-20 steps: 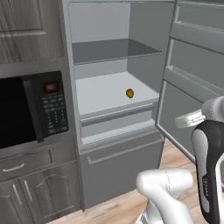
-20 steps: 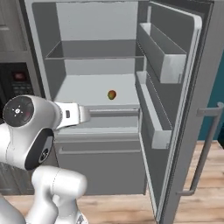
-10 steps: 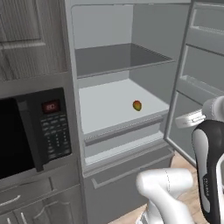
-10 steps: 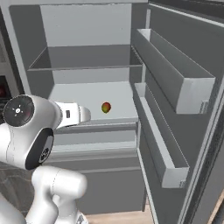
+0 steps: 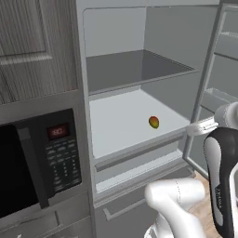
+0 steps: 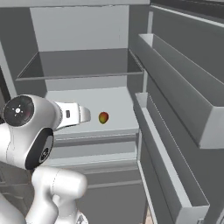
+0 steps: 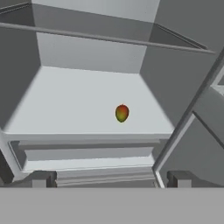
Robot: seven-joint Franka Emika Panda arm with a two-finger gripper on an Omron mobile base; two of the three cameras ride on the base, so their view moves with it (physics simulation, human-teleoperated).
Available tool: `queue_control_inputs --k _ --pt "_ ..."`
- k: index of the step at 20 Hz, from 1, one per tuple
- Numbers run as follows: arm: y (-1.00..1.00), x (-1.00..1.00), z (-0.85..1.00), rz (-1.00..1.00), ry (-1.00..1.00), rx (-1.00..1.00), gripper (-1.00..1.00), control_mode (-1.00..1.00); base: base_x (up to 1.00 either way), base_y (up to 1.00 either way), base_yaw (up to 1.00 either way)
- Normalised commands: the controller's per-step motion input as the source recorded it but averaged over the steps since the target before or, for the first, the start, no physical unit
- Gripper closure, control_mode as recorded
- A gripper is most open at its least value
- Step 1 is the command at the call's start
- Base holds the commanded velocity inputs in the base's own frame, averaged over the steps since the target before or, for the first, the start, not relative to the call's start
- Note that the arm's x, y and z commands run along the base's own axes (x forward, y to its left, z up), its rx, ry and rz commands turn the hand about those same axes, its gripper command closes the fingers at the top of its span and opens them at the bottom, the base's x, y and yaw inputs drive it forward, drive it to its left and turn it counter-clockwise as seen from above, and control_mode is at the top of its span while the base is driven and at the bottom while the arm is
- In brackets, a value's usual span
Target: Retrieve the tangerine and mango from the fridge and place them into the bowl on the dining table.
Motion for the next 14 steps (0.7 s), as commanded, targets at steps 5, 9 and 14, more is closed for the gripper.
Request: queue_control_inputs --k 5,9,14 --pt "0.00 0.00 0.00 0.00 0.00 0.00 -1.00 1.00 0.34 -0.02 -0.01" --pt "0.00 0.00 0.00 0.00 0.00 0.00 -1.00 1.00 0.33 -0.07 0.05" --pt "0.00 0.00 0.00 0.00 0.00 0.00 -1.00 1.00 0.07 -0.05 0.07"
